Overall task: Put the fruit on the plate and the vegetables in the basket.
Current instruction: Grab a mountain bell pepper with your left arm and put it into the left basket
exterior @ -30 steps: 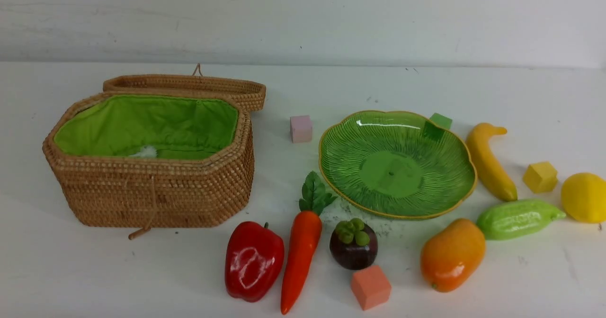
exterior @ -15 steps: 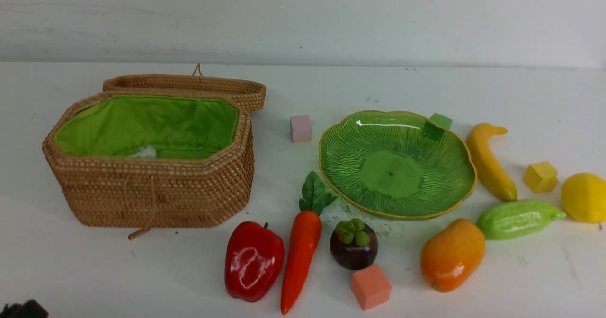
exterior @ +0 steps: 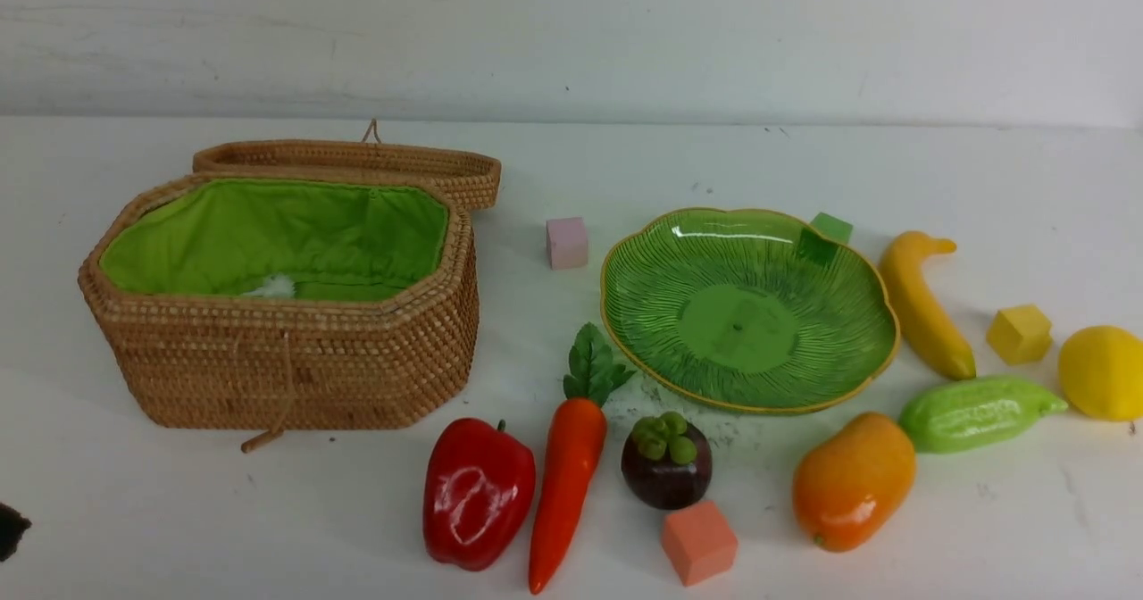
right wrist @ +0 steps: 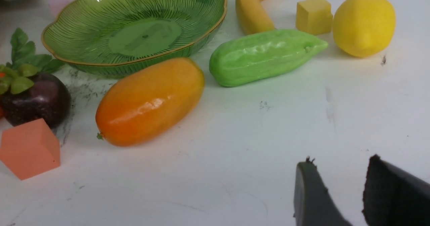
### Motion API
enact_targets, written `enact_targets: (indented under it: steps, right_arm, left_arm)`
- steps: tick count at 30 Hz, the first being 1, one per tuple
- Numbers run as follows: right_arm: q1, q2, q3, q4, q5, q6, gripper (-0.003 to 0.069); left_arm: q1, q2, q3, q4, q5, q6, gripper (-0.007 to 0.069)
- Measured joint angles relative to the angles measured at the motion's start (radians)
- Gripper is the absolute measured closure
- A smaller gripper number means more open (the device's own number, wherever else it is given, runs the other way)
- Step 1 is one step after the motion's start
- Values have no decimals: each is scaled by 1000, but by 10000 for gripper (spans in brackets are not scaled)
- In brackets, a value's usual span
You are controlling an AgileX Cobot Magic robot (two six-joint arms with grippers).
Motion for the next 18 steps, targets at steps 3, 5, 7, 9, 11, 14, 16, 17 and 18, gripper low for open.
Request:
enact_targets:
  steps: [3, 5, 7, 9, 11, 14, 16, 17, 18]
  right_arm:
    - [0, 0, 0, 0, 0, 0, 419]
    - [0, 0, 1, -10, -10, -5, 419]
    - [0, 0, 5, -7, -39, -2, 419]
    - [0, 0, 10, 47, -95, 35, 419]
    - [0, 0, 10, 130, -160, 88, 419]
    - [0, 0, 10, 260, -253, 170, 419]
    - [0, 0, 10, 352, -312, 205, 419]
    - [0, 0, 10, 399, -340, 215, 421]
    - [0, 0, 10, 420, -342, 216, 424]
  left_arm:
    - [0, 3, -101, 27, 63, 64, 638]
    - [0, 38, -173, 35, 125, 95, 638]
    - [0, 101, -245, 40, 217, 112, 638]
    - [0, 183, -311, 46, 318, 121, 638]
    - [0, 268, -379, 49, 437, 144, 638]
    - [0, 394, -468, 56, 578, 204, 638]
    - [0, 494, -527, 59, 686, 258, 638]
    - [0, 546, -552, 61, 736, 282, 638]
    - [0, 578, -567, 62, 754, 294, 638]
